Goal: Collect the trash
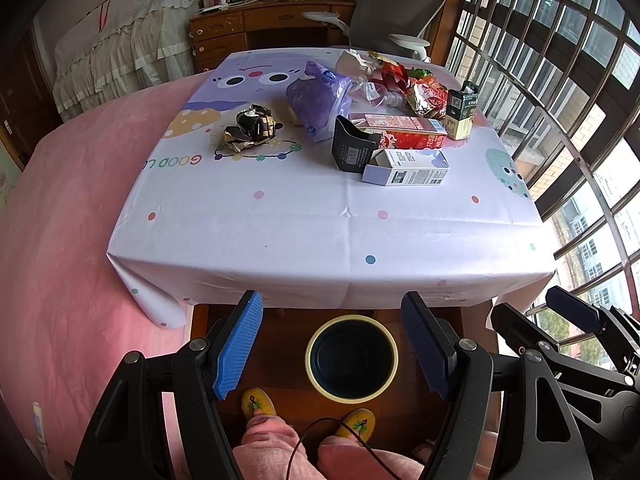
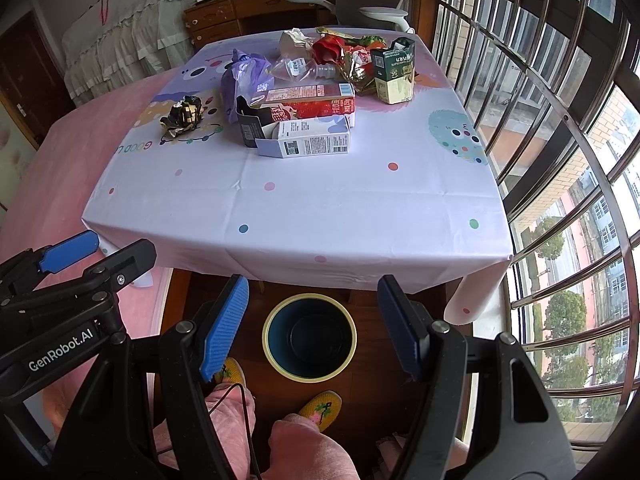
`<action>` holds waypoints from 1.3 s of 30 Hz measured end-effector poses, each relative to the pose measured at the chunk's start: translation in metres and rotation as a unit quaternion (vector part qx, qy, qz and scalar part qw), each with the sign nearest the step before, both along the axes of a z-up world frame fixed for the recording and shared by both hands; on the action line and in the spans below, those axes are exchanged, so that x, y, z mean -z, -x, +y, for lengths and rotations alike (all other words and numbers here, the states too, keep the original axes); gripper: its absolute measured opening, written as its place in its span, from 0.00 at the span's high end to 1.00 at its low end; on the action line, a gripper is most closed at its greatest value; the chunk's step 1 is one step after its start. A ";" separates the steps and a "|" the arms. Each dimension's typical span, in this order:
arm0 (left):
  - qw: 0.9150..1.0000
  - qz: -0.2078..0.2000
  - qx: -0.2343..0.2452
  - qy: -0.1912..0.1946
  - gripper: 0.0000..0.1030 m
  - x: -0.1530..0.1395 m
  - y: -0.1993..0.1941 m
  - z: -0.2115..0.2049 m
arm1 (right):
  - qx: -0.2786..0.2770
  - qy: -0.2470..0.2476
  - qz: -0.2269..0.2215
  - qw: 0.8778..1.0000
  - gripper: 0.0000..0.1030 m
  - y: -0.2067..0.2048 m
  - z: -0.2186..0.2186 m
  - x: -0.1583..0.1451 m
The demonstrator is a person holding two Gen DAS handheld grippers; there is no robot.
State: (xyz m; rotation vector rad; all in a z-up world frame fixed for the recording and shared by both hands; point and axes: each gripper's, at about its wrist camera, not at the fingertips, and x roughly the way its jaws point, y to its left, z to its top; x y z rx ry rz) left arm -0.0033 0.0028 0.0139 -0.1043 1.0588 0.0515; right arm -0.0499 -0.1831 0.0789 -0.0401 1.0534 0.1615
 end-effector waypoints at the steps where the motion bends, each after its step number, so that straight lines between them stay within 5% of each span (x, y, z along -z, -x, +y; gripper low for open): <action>1: 1.000 0.000 0.000 0.000 0.28 0.000 0.000 0.000 | -0.001 -0.001 0.000 1.000 0.37 0.000 0.000 0.001; 22: 0.999 -0.036 -0.013 -0.023 0.28 -0.031 -0.034 0.034 | 0.004 -0.038 -0.039 0.999 0.38 -0.033 0.017 -0.020; 28: 0.999 -0.034 -0.027 -0.010 0.28 -0.038 -0.083 0.077 | 0.028 -0.033 -0.050 0.998 0.38 -0.075 0.041 -0.030; 39: 0.998 0.036 0.008 0.042 0.28 -0.019 -0.214 0.166 | 0.078 -0.042 -0.041 0.995 0.38 -0.162 0.102 -0.029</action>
